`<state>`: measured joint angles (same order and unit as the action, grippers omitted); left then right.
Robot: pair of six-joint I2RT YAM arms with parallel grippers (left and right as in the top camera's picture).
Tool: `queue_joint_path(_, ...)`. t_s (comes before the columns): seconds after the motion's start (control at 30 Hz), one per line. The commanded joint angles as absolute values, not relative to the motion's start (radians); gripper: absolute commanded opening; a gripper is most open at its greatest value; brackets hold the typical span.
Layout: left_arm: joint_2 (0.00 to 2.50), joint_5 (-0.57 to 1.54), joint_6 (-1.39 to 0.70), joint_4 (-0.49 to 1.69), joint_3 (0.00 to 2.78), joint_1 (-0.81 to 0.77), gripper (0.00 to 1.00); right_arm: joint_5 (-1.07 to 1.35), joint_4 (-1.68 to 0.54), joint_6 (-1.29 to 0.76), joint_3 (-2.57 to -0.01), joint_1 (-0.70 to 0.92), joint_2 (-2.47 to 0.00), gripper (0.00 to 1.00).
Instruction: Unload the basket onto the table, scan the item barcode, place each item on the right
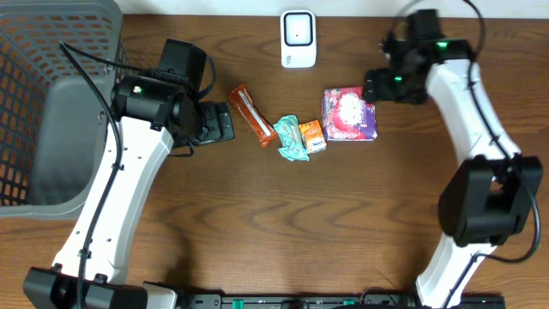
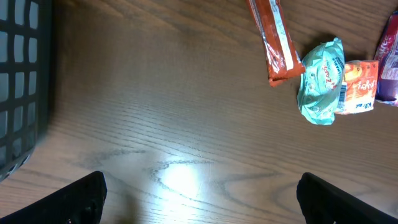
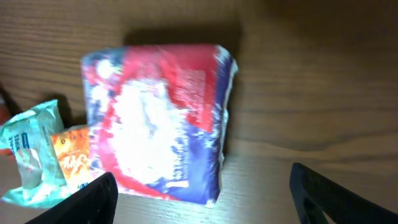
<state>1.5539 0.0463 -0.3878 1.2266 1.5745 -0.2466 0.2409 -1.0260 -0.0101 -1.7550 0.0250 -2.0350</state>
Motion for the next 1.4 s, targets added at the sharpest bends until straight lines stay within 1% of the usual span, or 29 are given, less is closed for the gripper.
queue_joint_path(0.0,1.56,0.037,-0.378,1.23,1.569,-0.247,0.98,0.523,-1.01,0.043,-1.708,-0.023,-2.117,0.84)
queue_joint_path(0.07,1.56,0.037,-0.378,1.23,1.569,-0.247,0.98,0.597,-0.997,0.043,-1.703,-0.046,-2.163,0.83)
queue_joint_path(0.17,1.56,0.037,-0.378,1.23,1.569,-0.247,0.98,0.691,-0.982,0.056,-1.703,-0.054,-2.228,0.79)
queue_joint_path(0.23,1.56,0.037,-0.378,1.23,1.569,-0.247,0.98,0.729,-0.974,0.086,-1.703,-0.05,-2.268,0.78)
queue_joint_path(0.27,1.56,0.037,-0.378,1.23,1.569,-0.247,0.98,0.734,-0.97,0.087,-1.703,-0.046,-2.286,0.75)
queue_joint_path(0.3,1.56,0.037,-0.378,1.23,1.569,-0.247,0.98,0.734,-0.965,0.087,-1.703,-0.042,-2.305,0.65)
queue_joint_path(0.33,1.56,0.037,-0.378,1.23,1.569,-0.247,0.98,0.735,-0.958,0.087,-1.703,-0.038,-2.32,0.47)
queue_joint_path(0.37,1.56,0.037,-0.378,1.23,1.569,-0.247,0.98,0.735,-0.951,0.084,-1.703,-0.035,-2.331,0.27)
queue_joint_path(0.4,1.56,0.037,-0.378,1.23,1.569,-0.247,0.98,0.739,-0.938,0.071,-1.703,-0.033,-2.338,0.15)
queue_joint_path(0.5,1.56,0.037,-0.379,1.23,1.569,-0.247,0.98,0.744,-0.896,0.017,-1.705,-0.022,-2.326,0.04)
queue_joint_path(0.57,1.56,0.037,-0.378,1.23,1.569,-0.247,0.98,0.744,-0.85,-0.049,-1.716,-0.013,-2.301,0.01)
queue_joint_path(0.67,1.56,0.037,-0.378,1.23,1.569,-0.247,0.98,0.744,-0.737,-0.174,-1.739,0.004,-2.246,0.01)
queue_joint_path(0.73,1.56,0.037,-0.379,1.23,1.569,-0.247,0.98,0.743,-0.61,-0.266,-1.742,0.023,-2.207,0.01)
queue_joint_path(0.87,1.56,0.037,-0.378,1.23,1.569,-0.247,0.98,0.741,-0.284,-0.427,-1.742,0.083,-2.178,0.01)
queue_joint_path(0.97,1.56,0.037,-0.378,1.23,1.569,-0.247,0.98,0.649,-0.121,-0.546,-1.741,0.139,-2.186,0.01)
queue_joint_path(1.07,1.56,0.037,-0.378,1.23,1.569,-0.247,0.98,0.496,-0.063,-0.63,-1.741,0.192,-2.194,0.01)
queue_joint_path(1.23,1.56,0.037,-0.378,1.23,1.569,-0.247,0.98,0.229,-0.017,-0.635,-1.741,0.275,-2.209,0.01)
queue_joint_path(1.37,1.56,0.037,-0.378,1.23,1.569,-0.247,0.98,0.13,0.008,-0.634,-1.741,0.307,-2.211,0.01)
